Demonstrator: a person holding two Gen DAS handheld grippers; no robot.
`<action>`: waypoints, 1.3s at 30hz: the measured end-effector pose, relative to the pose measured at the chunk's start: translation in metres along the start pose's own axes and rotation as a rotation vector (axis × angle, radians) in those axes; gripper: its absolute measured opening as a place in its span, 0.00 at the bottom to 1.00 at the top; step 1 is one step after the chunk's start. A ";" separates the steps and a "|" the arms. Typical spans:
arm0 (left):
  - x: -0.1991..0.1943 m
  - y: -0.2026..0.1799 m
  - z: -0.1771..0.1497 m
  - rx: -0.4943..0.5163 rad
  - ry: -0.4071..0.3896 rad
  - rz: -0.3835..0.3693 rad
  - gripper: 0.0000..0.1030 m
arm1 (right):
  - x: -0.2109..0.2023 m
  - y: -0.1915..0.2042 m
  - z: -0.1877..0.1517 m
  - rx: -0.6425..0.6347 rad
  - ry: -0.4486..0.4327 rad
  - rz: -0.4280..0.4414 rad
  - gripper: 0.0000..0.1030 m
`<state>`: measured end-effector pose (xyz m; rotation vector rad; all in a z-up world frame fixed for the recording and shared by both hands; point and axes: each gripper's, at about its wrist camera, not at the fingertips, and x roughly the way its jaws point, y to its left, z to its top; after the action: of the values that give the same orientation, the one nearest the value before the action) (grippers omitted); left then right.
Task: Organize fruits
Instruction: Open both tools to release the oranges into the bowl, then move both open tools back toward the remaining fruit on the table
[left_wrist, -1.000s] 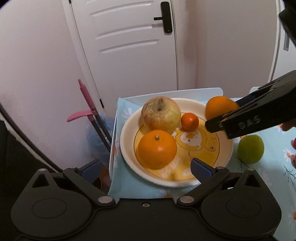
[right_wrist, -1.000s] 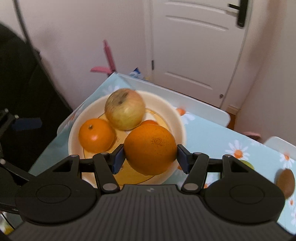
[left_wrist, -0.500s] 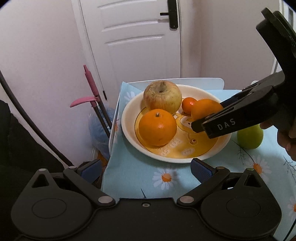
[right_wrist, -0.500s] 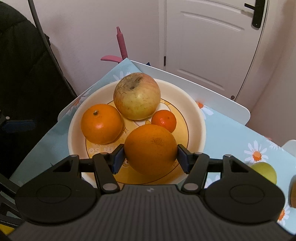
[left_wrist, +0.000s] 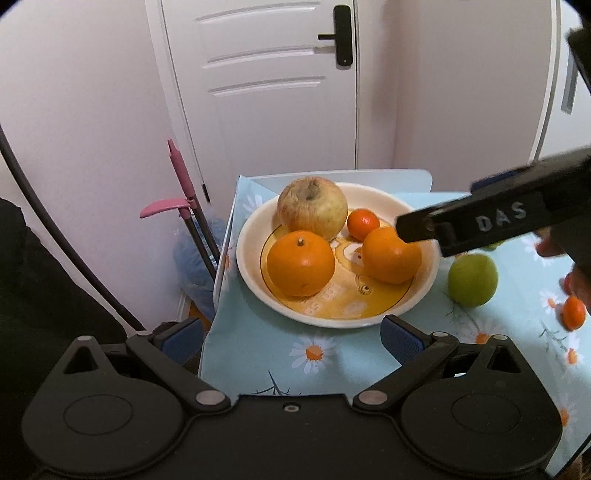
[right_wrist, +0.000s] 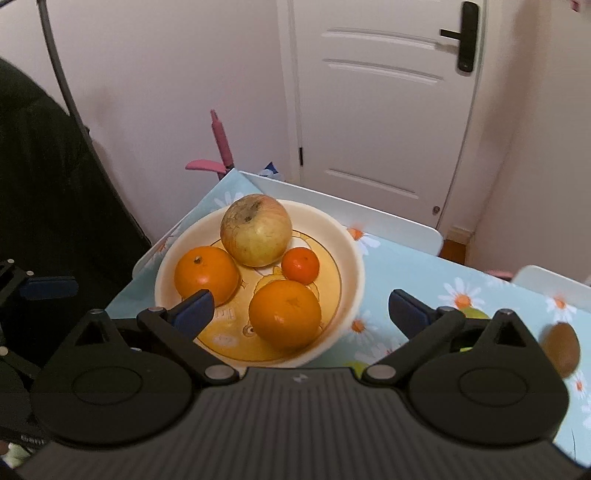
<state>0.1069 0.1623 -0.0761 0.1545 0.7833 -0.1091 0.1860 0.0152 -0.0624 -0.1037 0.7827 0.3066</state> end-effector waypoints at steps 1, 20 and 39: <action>-0.003 0.000 0.002 -0.004 -0.006 -0.002 1.00 | -0.006 -0.002 0.000 0.007 -0.004 -0.002 1.00; -0.053 -0.028 0.026 0.043 -0.104 -0.043 1.00 | -0.109 -0.051 -0.023 0.061 -0.079 -0.093 1.00; -0.084 -0.155 0.011 0.025 -0.109 -0.056 1.00 | -0.177 -0.180 -0.093 0.016 -0.053 -0.075 1.00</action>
<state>0.0313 0.0113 -0.0237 0.1492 0.6778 -0.1793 0.0608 -0.2164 -0.0069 -0.1093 0.7272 0.2306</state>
